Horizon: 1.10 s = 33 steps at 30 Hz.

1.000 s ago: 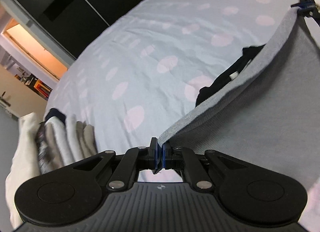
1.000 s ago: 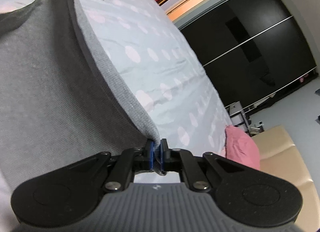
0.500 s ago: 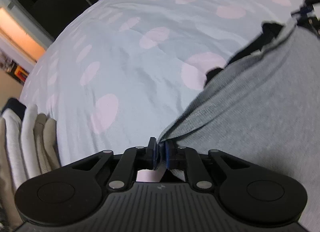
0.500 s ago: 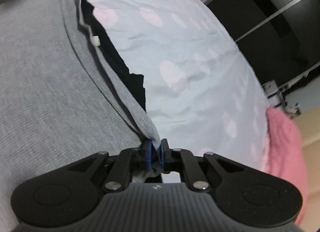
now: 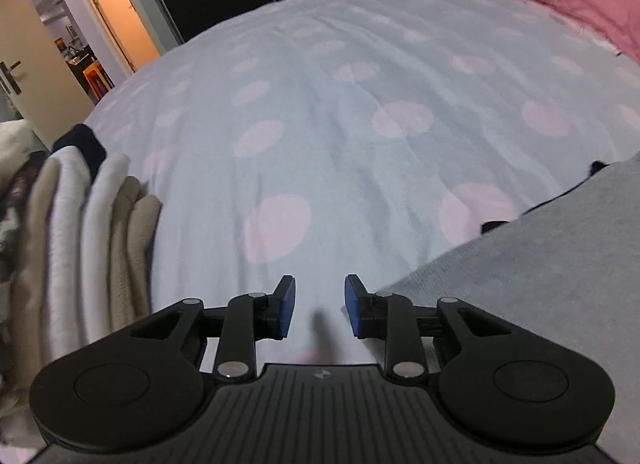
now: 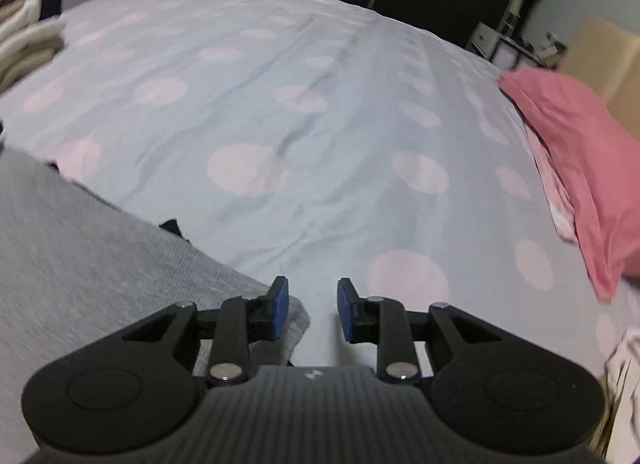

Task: Fold clothes

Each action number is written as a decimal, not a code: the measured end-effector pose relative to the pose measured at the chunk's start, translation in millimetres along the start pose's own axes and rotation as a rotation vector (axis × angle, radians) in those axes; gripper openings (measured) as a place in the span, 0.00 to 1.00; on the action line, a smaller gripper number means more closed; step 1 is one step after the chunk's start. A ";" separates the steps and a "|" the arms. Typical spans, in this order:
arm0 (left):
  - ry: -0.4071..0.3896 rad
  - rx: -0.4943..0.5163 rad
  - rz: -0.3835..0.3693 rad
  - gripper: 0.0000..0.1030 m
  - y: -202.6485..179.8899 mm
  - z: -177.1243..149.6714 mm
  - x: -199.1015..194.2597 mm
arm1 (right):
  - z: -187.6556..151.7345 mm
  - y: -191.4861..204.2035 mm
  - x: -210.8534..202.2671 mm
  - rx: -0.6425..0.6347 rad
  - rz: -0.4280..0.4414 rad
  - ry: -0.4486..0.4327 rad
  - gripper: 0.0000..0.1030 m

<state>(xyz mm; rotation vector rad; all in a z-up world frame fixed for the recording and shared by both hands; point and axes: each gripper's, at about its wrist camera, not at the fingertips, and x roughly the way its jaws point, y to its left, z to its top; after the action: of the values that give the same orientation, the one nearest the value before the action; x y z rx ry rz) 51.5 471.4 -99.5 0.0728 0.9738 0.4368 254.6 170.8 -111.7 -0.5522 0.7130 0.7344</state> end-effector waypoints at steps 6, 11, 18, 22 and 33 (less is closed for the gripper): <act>-0.004 0.000 -0.074 0.24 -1.3 -38.1 -52.4 | -24.7 -2.0 -48.9 0.033 0.041 0.010 0.28; 0.012 -0.064 -0.146 0.24 -16.0 -83.5 -88.6 | -67.5 9.1 -97.6 0.083 0.111 0.061 0.28; 0.069 -0.156 -0.188 0.24 -37.1 -129.7 -98.7 | -129.3 25.4 -140.8 0.205 0.172 0.127 0.29; 0.077 -0.137 -0.171 0.24 -47.7 -148.0 -102.5 | -160.5 29.1 -155.0 0.296 0.197 0.147 0.31; 0.058 -0.042 -0.126 0.24 -66.1 -168.8 -110.7 | -178.6 36.1 -150.5 0.228 0.202 0.141 0.31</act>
<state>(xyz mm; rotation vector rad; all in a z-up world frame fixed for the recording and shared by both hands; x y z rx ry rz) -117.7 345.4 -125.1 -0.0391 1.0198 0.3447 78.9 12.9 -120.9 -0.3283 0.9806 0.7943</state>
